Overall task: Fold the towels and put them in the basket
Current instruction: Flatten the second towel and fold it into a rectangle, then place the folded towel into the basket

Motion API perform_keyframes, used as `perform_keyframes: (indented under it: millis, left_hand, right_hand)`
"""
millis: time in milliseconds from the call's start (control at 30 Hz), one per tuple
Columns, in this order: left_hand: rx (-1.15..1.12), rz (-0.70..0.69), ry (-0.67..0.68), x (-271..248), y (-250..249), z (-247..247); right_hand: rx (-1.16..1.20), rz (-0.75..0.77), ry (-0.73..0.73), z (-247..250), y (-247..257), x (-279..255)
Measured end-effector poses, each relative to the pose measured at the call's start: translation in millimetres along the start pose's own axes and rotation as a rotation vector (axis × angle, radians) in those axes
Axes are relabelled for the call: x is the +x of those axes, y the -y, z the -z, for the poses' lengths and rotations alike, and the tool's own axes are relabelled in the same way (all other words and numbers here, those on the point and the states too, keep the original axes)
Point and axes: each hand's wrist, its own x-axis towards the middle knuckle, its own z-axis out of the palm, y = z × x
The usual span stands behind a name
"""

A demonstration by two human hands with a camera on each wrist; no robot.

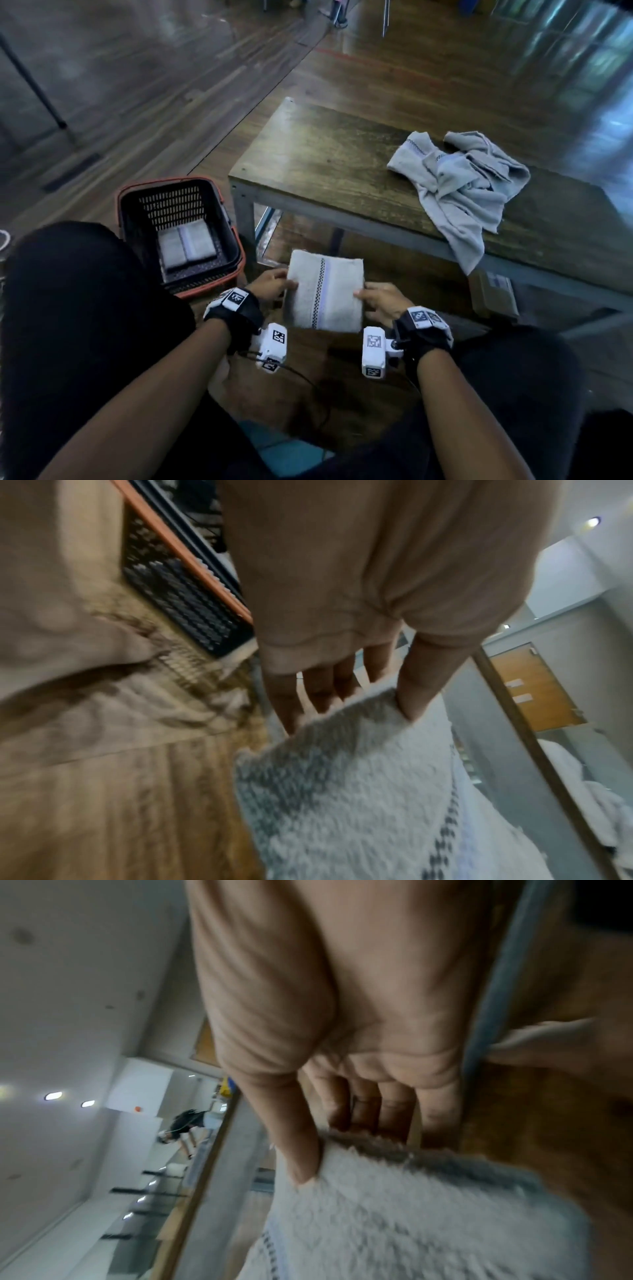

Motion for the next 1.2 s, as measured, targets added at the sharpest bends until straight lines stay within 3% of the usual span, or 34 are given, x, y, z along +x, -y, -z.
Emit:
perform_keyframes:
  millis: [167, 400, 600, 767, 967, 1067, 1200]
  left_hand:
    - [-0.055, 0.081, -0.008, -43, 37, 19]
    - [-0.294, 0.025, -0.292, -79, 42, 74]
    - [-0.336, 0.003, -0.446, -81, 32, 148]
    - [-0.175, 0.031, -0.531, -15, 22, 224]
    - [0.129, 0.177, -0.625, 116, 46, 305]
    - [0.158, 0.261, -0.658, 179, 66, 335]
    - [0.141, 0.295, -0.761, 238, 86, 364]
  right_hand:
    - [-0.04, -0.102, 0.091, -31, -30, -16]
    - [-0.284, 0.046, 0.217, -110, 7, 5]
    - [-0.399, 0.138, 0.332, -192, 46, 44]
    - [-0.544, 0.185, 0.313, -257, 75, 129]
    - [-0.625, 0.118, 0.185, -342, 73, 264]
    - [-0.655, 0.053, 0.147, -376, 64, 328]
    - [-0.615, 0.093, 0.078, -410, 54, 391]
